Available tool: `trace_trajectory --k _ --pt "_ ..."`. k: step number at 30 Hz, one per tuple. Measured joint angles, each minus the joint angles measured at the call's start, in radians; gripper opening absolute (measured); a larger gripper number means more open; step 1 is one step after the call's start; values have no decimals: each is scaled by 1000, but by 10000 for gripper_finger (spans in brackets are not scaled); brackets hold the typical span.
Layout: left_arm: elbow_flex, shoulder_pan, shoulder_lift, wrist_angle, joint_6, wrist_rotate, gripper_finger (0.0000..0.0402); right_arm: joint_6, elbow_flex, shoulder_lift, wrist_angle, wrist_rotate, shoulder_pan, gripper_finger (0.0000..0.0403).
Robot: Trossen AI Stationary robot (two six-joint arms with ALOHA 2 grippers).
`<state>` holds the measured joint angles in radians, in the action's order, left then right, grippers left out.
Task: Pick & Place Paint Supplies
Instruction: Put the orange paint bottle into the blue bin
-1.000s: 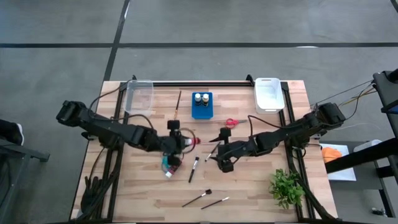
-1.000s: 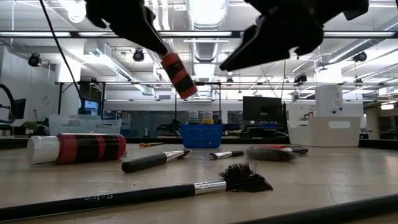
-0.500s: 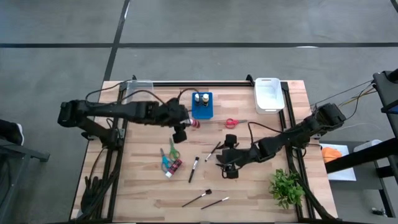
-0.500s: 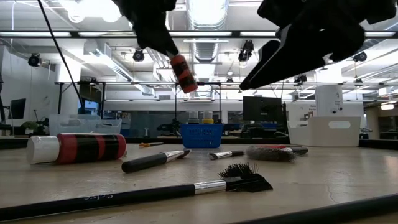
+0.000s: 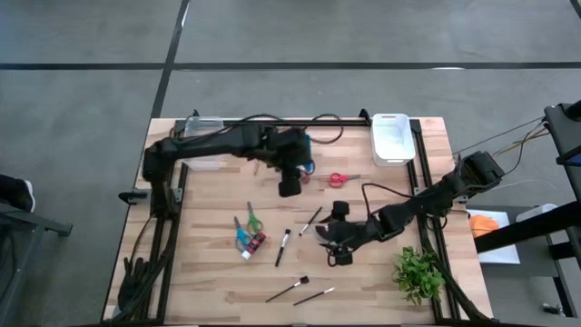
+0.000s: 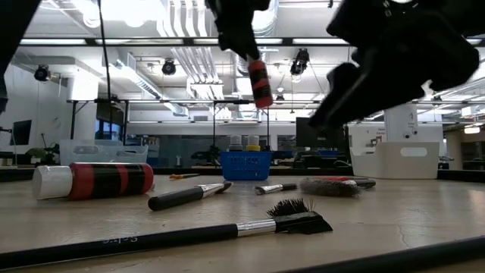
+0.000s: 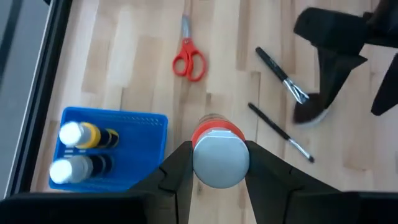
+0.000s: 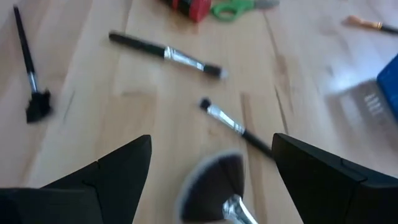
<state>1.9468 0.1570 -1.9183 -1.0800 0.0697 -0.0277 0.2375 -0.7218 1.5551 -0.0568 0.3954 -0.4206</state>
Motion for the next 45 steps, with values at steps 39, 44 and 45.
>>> trace_trajectory --k 39,44,45 --pt "-40 227 -92 111 28 92 119 14 45 -4 -59 8 0 331" --pt "-41 230 -135 106 30 91 119 13 45 -4 -59 8 0 331" --pt "-41 231 -143 105 32 90 119 13 45 -4 -59 8 0 331"
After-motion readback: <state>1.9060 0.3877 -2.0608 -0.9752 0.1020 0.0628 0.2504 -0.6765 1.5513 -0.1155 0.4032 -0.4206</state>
